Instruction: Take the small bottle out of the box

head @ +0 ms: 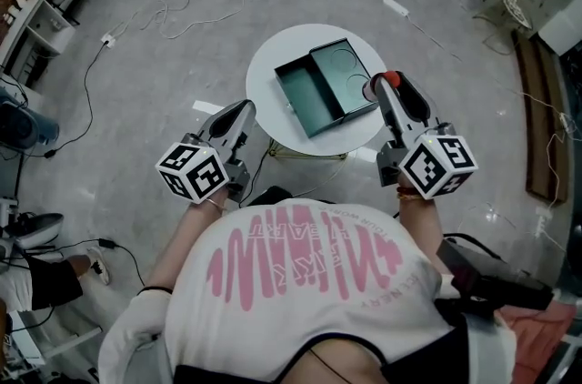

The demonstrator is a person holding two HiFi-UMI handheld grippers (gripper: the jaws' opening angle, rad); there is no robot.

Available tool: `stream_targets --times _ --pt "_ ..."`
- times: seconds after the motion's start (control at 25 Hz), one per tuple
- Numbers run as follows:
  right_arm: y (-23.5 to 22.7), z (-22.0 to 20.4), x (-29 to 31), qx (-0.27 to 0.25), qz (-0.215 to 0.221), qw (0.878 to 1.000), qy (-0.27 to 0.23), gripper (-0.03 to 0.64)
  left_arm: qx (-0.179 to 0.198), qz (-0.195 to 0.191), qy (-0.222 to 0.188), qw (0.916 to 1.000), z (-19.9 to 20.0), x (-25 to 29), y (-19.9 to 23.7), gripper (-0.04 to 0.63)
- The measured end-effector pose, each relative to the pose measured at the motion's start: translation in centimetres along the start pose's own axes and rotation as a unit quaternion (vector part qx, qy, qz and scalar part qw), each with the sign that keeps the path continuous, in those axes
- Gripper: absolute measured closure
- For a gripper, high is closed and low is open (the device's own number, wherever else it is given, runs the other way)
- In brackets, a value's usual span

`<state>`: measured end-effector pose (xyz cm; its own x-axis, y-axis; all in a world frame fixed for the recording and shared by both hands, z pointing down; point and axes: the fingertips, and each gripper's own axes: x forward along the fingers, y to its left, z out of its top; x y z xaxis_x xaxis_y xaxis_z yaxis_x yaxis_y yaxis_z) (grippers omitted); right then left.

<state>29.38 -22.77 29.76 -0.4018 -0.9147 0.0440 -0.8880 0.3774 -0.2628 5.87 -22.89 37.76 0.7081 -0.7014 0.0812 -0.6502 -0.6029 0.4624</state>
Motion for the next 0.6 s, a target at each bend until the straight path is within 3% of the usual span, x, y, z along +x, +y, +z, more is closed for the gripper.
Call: stream_targets --times 0.36,0.6 --pt "-0.5 -3.3 -1.9 0.001 -0.002 1.000 0.030 0.466 -0.008 0.010 0.005 0.9999 -1.0 -0.3 -0.6 0.588" --pt "-0.7 -5.7 -2.7 0.013 -0.009 0.999 0.051 0.466 -0.007 -0.007 0.014 0.9998 -1.3 0.4 -1.4 0.588"
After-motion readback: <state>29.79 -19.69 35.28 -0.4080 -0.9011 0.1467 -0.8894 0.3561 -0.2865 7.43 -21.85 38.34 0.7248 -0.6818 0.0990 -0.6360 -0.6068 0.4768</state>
